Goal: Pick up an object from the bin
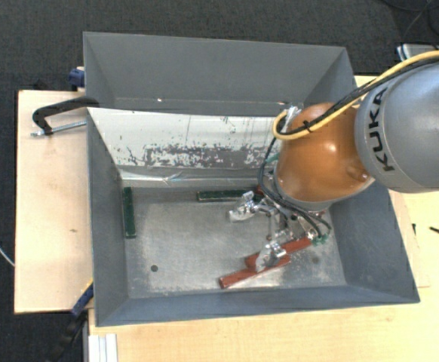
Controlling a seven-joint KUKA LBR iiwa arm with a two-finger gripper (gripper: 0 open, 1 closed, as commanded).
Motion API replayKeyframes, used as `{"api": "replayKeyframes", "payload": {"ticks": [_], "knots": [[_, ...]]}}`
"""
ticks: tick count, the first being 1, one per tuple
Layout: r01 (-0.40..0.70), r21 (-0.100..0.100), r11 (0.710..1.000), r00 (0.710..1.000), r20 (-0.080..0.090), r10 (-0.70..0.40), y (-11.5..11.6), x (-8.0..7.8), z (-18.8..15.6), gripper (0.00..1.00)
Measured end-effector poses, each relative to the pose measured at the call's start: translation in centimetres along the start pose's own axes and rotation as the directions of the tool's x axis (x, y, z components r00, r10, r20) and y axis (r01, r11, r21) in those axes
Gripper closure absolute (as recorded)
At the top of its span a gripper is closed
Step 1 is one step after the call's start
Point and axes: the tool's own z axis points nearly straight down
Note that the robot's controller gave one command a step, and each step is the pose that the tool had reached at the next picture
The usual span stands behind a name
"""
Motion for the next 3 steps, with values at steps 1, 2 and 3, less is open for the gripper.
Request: {"api": "replayKeyframes", "payload": {"ticks": [1,2,3], "knots": [[0.007,-0.001,1.000,1.000,-0.005,-0.007,-0.8,1.9,-0.9,0.00],[0.102,0.001,0.995,0.995,-0.002,-0.102,-4.8,3.0,4.1,0.00],[0.103,0.000,0.995,0.995,0.001,-0.103,-4.7,3.0,3.9,1.00]]}}
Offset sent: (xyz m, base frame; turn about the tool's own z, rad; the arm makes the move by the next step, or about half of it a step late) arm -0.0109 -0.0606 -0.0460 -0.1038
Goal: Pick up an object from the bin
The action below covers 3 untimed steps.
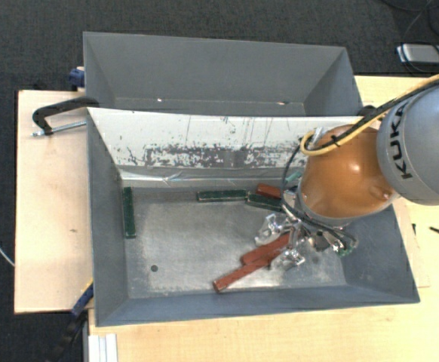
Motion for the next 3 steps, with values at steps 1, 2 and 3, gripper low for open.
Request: {"api": "replayKeyframes", "payload": {"ticks": [1,2,3], "knots": [[0.000,0.000,1.000,1.000,0.000,0.000,0.0,0.0,0.0,1.00],[0.000,-0.001,1.000,1.000,-0.003,0.000,0.0,0.1,-0.3,1.00],[0.000,-0.004,1.000,1.000,-0.008,0.000,0.1,0.2,-1.7,1.00]]}}
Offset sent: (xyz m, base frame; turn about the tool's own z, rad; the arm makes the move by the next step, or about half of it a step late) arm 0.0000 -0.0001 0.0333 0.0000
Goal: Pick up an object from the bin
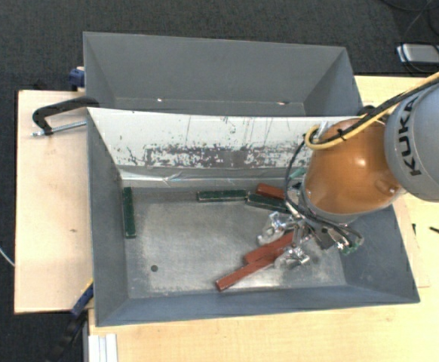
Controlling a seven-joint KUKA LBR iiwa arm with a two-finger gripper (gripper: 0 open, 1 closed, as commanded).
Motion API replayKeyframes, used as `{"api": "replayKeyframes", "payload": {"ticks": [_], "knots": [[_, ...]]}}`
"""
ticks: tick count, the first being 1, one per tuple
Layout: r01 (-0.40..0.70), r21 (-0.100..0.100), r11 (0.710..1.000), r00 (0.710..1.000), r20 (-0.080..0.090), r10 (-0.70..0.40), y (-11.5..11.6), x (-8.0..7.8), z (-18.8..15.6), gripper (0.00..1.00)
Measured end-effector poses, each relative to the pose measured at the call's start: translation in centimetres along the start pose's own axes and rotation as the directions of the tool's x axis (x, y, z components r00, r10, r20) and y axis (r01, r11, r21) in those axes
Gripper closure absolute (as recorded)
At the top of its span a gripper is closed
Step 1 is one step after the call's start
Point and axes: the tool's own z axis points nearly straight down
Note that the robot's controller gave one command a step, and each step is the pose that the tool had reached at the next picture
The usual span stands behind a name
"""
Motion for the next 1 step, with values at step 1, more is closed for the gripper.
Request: {"api": "replayKeyframes", "payload": {"ticks": [1], "knots": [[0.000,0.001,1.000,1.000,0.001,0.000,0.00,-0.01,-2.30,1.00]]}}
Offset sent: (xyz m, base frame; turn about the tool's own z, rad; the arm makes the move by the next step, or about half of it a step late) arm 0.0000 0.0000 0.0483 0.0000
